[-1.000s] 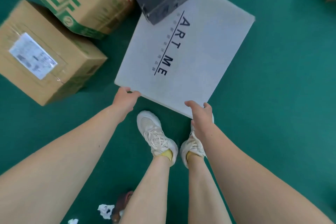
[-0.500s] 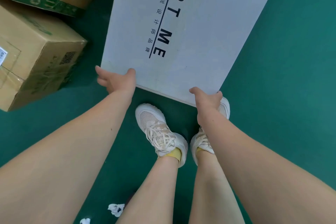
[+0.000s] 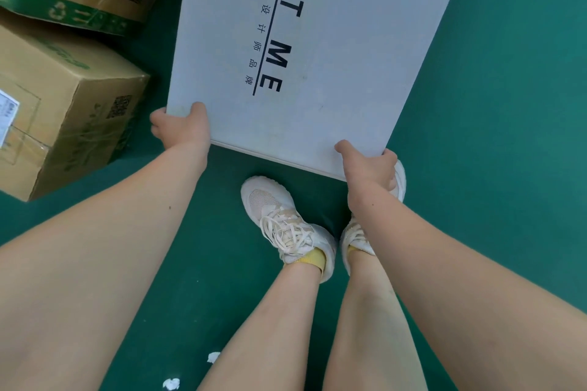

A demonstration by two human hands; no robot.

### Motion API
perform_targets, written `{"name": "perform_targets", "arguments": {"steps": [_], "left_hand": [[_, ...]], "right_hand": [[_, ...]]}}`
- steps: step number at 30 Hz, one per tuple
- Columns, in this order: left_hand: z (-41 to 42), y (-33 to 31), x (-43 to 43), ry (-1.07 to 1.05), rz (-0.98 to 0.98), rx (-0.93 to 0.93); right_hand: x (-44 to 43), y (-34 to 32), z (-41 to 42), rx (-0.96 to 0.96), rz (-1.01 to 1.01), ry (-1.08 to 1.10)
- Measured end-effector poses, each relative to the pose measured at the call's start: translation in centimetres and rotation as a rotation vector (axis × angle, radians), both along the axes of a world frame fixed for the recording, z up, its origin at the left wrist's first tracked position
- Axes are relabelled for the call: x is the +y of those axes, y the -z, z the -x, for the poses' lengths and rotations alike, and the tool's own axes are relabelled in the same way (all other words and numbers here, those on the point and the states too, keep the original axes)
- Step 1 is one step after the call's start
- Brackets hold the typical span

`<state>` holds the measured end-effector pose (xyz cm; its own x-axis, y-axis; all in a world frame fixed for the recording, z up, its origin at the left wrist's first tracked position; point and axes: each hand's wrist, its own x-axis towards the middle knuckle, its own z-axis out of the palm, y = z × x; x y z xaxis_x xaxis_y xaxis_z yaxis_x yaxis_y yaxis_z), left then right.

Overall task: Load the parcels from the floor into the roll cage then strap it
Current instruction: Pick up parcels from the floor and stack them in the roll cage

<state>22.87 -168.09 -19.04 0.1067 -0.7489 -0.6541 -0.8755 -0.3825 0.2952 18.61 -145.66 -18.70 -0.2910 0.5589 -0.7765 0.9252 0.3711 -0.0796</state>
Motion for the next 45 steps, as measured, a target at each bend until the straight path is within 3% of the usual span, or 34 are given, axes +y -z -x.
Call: {"name": "perform_targets", "arguments": {"steps": [4, 10, 16, 19, 22, 26, 33, 45], "left_hand": [[-0.1, -4.3, 0.5, 0.002, 0.05, 0.039], [1.7, -12.9, 1.7, -0.197, 0.105, 0.045], [5.0, -20.8, 3.3, -0.189, 0.143, 0.044], [6.3, -24.2, 3.4, -0.256, 0.033, -0.003], [7.4, -27.4, 3.8, -0.429, -0.105, 0.08], [8.3, -31.7, 4.3, -0.484, -0.145, 0.084], [7.3, -42.1, 4.5, -0.568, -0.173, 0.131], [8.4, -59.3, 1.7, -0.599, -0.048, 0.306]], "right_hand": [[0.3, -4.9, 0.7, 0.04, 0.044, 0.074], [2.1, -13.4, 1.9, 0.142, 0.112, 0.231], [2.7, -20.7, 3.2, 0.158, 0.156, 0.312], [2.9, -23.7, 4.3, 0.123, 0.215, 0.319], [3.1, -26.7, 5.4, 0.149, 0.27, 0.34], [3.8, -31.7, 7.0, 0.139, 0.271, 0.384], [4.8, -44.0, 8.4, 0.09, 0.29, 0.322], [1.3, -60.1, 13.3, 0.254, 0.513, 0.127]]}}
